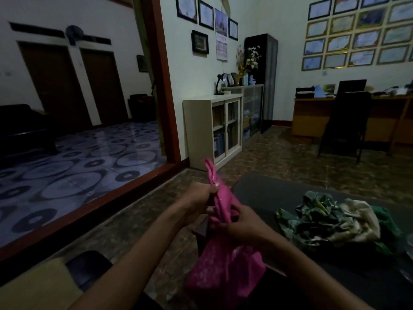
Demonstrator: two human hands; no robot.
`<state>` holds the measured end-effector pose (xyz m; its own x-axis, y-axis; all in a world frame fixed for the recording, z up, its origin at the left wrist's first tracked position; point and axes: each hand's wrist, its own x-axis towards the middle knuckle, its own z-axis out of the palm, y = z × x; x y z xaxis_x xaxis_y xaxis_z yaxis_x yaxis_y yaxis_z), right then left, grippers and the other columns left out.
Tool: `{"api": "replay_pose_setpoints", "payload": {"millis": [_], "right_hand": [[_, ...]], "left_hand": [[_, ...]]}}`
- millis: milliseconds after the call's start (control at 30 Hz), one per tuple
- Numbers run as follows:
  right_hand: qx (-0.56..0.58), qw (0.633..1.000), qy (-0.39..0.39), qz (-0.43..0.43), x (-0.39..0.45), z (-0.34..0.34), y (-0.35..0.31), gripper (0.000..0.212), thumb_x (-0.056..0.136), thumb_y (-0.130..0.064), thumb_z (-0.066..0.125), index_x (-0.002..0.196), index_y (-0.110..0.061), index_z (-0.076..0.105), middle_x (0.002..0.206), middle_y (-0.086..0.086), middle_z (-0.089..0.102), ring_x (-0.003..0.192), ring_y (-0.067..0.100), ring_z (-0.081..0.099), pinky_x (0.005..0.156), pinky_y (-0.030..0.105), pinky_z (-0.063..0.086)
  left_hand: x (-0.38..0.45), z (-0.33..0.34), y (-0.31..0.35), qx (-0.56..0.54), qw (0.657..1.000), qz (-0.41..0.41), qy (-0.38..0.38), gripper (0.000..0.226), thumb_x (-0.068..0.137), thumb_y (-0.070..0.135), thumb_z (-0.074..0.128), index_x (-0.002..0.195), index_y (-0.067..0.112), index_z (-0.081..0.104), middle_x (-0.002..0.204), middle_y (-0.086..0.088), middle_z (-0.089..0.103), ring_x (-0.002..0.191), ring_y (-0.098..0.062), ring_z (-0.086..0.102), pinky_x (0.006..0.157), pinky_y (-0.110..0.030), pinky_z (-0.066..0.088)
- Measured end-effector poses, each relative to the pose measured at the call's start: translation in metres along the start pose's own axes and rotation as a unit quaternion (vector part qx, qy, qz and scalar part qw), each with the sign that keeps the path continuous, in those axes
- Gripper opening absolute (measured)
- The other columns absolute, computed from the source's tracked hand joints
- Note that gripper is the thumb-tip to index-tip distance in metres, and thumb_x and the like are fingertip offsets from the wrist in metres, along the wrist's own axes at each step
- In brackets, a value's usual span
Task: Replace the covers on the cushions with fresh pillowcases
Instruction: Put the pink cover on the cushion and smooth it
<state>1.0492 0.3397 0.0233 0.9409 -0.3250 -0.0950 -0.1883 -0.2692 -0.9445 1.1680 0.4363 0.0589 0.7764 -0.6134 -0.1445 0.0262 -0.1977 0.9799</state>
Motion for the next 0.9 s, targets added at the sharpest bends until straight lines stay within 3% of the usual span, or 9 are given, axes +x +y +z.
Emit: {"api": "replay_pose_setpoints", "payload": {"millis": [100, 233, 300, 367, 467, 633, 800, 900], "right_hand": [[-0.027, 0.999, 0.017, 0.016, 0.002, -0.018, 0.005, 0.044, 0.094, 0.000, 0.059, 0.127, -0.029, 0.066, 0.105, -0.001, 0.073, 0.087, 0.011, 0.072, 0.068, 0.026, 0.059], [0.040, 0.997, 0.067, 0.024, -0.003, -0.056, -0.005, 0.026, 0.099, -0.008, 0.060, 0.111, -0.024, 0.077, 0.094, 0.002, 0.079, 0.083, 0.017, 0.075, 0.076, 0.034, 0.061], [0.063, 0.993, 0.097, 0.012, -0.007, -0.070, -0.014, 0.024, 0.100, -0.011, 0.059, 0.105, -0.025, 0.078, 0.090, 0.000, 0.079, 0.080, 0.015, 0.076, 0.066, 0.029, 0.060], [0.089, 0.988, 0.124, 0.003, -0.009, -0.079, -0.019, 0.024, 0.101, -0.012, 0.058, 0.104, -0.025, 0.077, 0.088, 0.000, 0.079, 0.077, 0.014, 0.076, 0.061, 0.027, 0.058], [0.111, 0.980, 0.163, -0.013, -0.011, -0.080, -0.024, 0.021, 0.101, -0.016, 0.058, 0.106, -0.023, 0.077, 0.087, 0.003, 0.079, 0.082, 0.021, 0.076, 0.071, 0.035, 0.063], [0.139, 0.972, 0.190, -0.020, -0.012, -0.074, -0.030, 0.020, 0.102, -0.017, 0.057, 0.110, -0.020, 0.075, 0.087, 0.007, 0.078, 0.082, 0.025, 0.073, 0.087, 0.047, 0.060], [0.202, 0.948, 0.245, -0.024, -0.013, -0.077, -0.034, 0.018, 0.102, -0.020, 0.059, 0.094, -0.024, 0.074, 0.095, 0.012, 0.077, 0.087, 0.027, 0.069, 0.094, 0.054, 0.057], [0.228, 0.934, 0.273, -0.029, -0.014, -0.083, -0.035, 0.017, 0.102, -0.022, 0.059, 0.092, -0.026, 0.073, 0.086, 0.004, 0.078, 0.089, 0.025, 0.072, 0.090, 0.050, 0.059]], "left_hand": [[-0.001, -0.017, 0.006, 0.037, 0.999, 0.021, 0.019, 0.028, 0.105, 0.021, 0.047, 0.102, 0.004, 0.068, 0.098, -0.016, 0.069, 0.088, -0.025, 0.064, 0.078, -0.035, 0.052], [0.006, -0.054, 0.011, 0.131, 0.987, 0.057, 0.079, 0.026, 0.102, 0.033, 0.052, 0.109, 0.018, 0.072, 0.105, -0.001, 0.070, 0.092, -0.015, 0.064, 0.075, -0.024, 0.050], [0.007, -0.070, 0.009, 0.166, 0.978, 0.081, 0.091, 0.024, 0.100, 0.035, 0.056, 0.117, 0.025, 0.069, 0.111, 0.007, 0.067, 0.095, -0.010, 0.063, 0.073, -0.021, 0.049], [0.004, -0.081, 0.007, 0.203, 0.970, 0.099, 0.084, 0.024, 0.099, 0.035, 0.057, 0.117, 0.026, 0.069, 0.107, 0.010, 0.066, 0.087, -0.006, 0.062, 0.065, -0.018, 0.047], [0.004, -0.099, 0.002, 0.277, 0.943, 0.125, 0.133, 0.027, 0.101, 0.030, 0.057, 0.123, 0.019, 0.067, 0.108, 0.006, 0.063, 0.078, -0.003, 0.056, 0.060, -0.017, 0.043], [0.010, -0.156, -0.007, 0.312, 0.896, 0.129, 0.288, 0.024, 0.093, 0.032, 0.068, 0.112, 0.018, 0.076, 0.109, -0.007, 0.075, 0.098, -0.023, 0.069, 0.088, -0.036, 0.054], [0.001, -0.198, -0.015, 0.325, 0.860, 0.111, 0.377, 0.025, 0.093, 0.028, 0.065, 0.109, 0.012, 0.076, 0.107, -0.015, 0.074, 0.099, -0.033, 0.067, 0.080, -0.035, 0.048], [-0.004, -0.213, -0.027, 0.310, 0.866, 0.094, 0.381, 0.024, 0.091, 0.017, 0.062, 0.109, 0.007, 0.075, 0.105, -0.018, 0.073, 0.098, -0.035, 0.067, 0.084, -0.038, 0.049]]}}
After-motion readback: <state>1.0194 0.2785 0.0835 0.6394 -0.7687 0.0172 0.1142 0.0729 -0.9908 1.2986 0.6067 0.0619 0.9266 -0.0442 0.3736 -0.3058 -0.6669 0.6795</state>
